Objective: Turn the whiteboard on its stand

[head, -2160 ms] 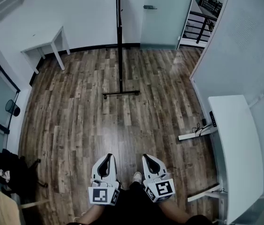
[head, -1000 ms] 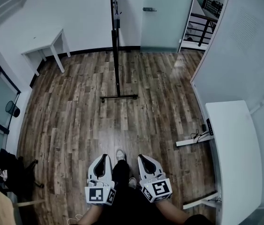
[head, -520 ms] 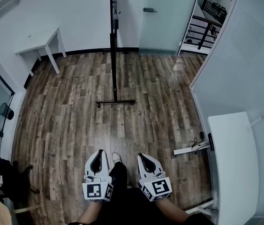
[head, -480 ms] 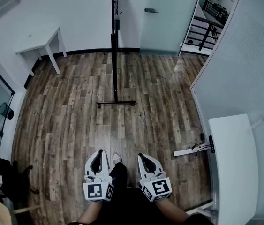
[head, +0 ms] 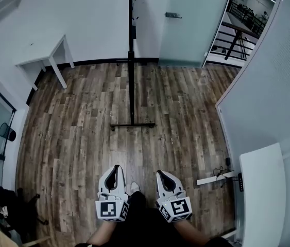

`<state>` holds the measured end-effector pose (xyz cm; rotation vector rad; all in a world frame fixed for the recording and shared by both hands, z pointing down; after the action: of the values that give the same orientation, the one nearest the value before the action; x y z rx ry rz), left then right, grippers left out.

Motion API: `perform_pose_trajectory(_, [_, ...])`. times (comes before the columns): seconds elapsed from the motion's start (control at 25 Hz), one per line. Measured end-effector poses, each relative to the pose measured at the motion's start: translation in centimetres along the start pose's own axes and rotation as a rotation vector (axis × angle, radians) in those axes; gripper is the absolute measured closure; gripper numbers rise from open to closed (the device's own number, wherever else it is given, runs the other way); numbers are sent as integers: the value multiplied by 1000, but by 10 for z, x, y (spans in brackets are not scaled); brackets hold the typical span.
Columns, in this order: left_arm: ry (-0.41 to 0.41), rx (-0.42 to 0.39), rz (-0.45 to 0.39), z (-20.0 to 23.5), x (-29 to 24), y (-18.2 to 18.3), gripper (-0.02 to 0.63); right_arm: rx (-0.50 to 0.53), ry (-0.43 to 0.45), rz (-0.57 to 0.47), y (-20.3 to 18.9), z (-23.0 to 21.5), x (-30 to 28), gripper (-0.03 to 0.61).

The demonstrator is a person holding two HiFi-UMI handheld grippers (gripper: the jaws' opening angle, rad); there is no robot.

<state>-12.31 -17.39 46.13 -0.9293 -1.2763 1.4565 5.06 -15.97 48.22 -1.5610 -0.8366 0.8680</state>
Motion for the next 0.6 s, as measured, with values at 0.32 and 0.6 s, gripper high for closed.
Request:
perform_pose_trajectory(0.32, [-28,11,-7,39,-92,4,589,10,-16,-35,26,-26,-100,566])
perform_pose_trajectory(0.6, [-30,20,-6,62,-135,-8,589,-1,-17,-26,24,-43,-151,566])
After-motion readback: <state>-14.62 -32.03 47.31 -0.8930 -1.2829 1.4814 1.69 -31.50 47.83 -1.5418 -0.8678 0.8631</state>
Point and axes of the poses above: the fingertips, and each gripper's own axes: x backward along the fingers, z to its left, y out of its top, the point moved 3 cm from there along x, backward along the fingers, and after that the axes turned 3 degrees about -z, right-handed, at the moved point
